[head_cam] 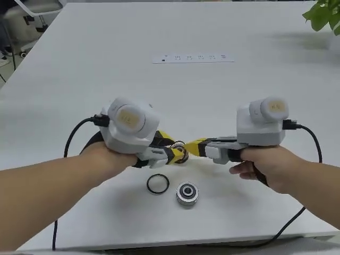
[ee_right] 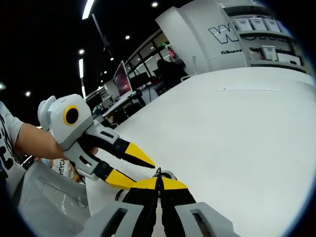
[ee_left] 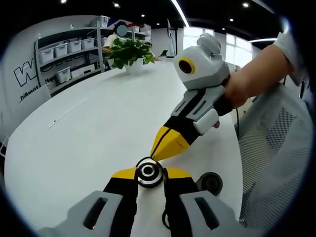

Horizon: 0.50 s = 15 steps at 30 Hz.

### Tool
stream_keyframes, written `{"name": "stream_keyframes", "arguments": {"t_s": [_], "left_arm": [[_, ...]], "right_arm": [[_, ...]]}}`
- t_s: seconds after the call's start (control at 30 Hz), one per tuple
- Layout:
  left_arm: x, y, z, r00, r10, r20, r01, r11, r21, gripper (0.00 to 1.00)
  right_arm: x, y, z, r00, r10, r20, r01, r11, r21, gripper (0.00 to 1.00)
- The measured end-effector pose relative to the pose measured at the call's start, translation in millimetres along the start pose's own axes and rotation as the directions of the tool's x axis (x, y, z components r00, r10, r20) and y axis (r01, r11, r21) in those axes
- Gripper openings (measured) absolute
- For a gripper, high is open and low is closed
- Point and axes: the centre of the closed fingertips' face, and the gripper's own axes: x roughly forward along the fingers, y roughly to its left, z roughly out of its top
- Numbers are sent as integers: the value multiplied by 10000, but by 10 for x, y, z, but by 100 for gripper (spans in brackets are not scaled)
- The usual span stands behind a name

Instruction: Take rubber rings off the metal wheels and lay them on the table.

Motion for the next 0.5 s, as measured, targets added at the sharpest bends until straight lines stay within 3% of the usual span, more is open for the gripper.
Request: {"name": "stream_keyframes", "arguments": {"t_s": [0.5], "left_arm": [[-341, -189, 119, 9965, -297, 776, 328, 9987, -389, 27]], "right_arm": [[-31, 192, 91, 9985, 513, 202, -515, 9986, 93, 0]]}}
